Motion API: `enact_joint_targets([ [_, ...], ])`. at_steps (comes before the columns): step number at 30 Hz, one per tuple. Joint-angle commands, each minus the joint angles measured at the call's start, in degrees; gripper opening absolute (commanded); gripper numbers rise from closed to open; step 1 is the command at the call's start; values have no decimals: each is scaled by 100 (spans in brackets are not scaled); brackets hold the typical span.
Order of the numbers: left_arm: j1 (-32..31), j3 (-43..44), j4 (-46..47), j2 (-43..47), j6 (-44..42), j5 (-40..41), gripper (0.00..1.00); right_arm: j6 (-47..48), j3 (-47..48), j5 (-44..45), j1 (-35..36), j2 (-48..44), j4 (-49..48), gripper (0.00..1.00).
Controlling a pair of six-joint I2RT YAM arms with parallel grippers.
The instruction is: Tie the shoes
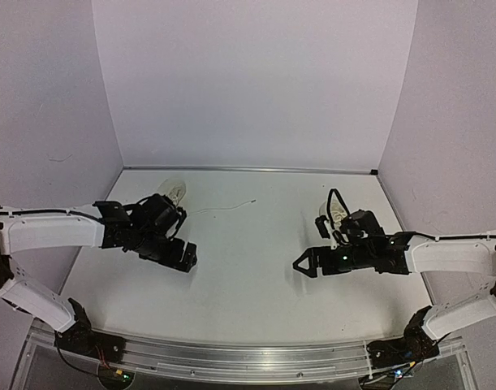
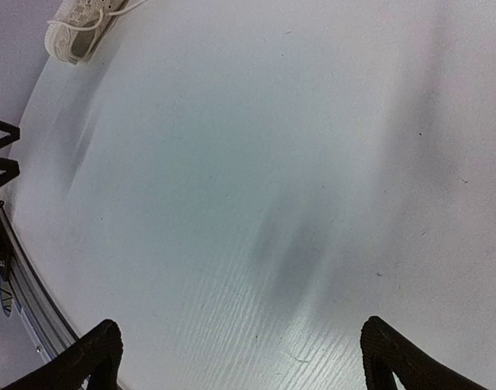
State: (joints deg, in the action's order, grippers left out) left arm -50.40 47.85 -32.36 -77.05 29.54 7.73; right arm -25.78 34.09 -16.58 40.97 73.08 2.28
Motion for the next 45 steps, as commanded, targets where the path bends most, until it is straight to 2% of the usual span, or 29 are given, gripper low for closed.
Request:
enact_joint_targets([
  [1,156,1489,-554,-285,-698,768,100,-31,196,-14,25,15,-394,98],
  [6,1223,2425,-991,-1013,-1322,367,100,-41,124,-75,33,16,-482,98],
  [10,1584,3049,-1341,-1676,-1902,637,99,-107,-55,-105,34,-101,-553,98],
  [22,1638,4175,-1626,-3334,-2773,2313,96,-307,-393,-129,34,-399,-651,98],
  [35,1638,4340,-1560,-4320,-3104,3739,93,-413,-429,-119,34,-490,-693,98],
  [39,1642,4357,-1479,-4506,-3131,3976,82,-427,-425,-111,38,-558,-685,98],
  [45,1649,4404,-1434,-4475,-3147,4380,53,-445,-486,-94,35,-707,-653,98],
])
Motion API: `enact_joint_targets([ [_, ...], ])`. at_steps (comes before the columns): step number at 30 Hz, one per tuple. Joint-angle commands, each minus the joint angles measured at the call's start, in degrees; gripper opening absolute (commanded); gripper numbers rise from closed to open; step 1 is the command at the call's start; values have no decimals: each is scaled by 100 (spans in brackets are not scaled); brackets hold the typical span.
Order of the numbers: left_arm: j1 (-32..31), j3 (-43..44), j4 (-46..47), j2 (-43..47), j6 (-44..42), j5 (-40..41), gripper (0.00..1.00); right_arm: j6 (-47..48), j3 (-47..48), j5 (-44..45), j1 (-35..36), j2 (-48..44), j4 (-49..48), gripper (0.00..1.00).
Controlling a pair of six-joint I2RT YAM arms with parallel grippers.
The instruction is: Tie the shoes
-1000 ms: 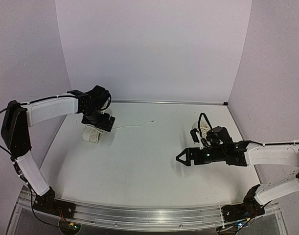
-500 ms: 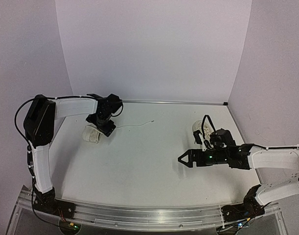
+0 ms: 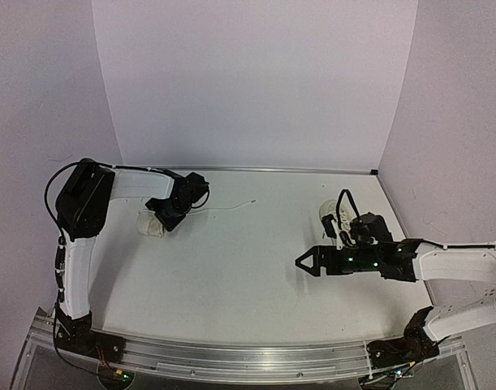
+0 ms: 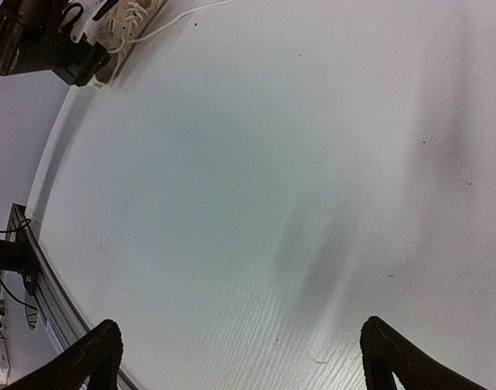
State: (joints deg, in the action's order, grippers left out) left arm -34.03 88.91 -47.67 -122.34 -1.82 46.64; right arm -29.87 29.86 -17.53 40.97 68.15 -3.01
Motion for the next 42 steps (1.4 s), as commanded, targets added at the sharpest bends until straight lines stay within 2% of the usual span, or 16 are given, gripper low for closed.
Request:
enact_joint_targets([
  [1,18,308,90,84,-9,558,48,-37,-80,11,35,-250,-113,98],
  [8,53,661,-280,482,178,168,5,-32,-128,13,38,-386,-69,98],
  [10,48,817,-465,663,404,-106,0,-31,-115,-3,36,-412,-50,98],
  [16,-80,928,-708,1654,1194,-1794,0,-28,33,-94,35,-472,6,98],
  [22,-421,27,-115,2949,2450,-3519,0,-11,209,-161,35,-435,49,98],
  [28,-1283,-541,420,3834,3375,-3963,0,8,301,-199,35,-355,62,98],
  [34,-2343,-240,588,4197,3761,-4072,0,-20,304,-186,35,-397,83,98],
  [38,-2492,-210,648,4535,4058,-4115,0,-32,310,-165,38,-417,100,98],
  [42,-2494,-489,419,4692,4264,-3816,0,-26,334,-146,34,-369,107,98],
])
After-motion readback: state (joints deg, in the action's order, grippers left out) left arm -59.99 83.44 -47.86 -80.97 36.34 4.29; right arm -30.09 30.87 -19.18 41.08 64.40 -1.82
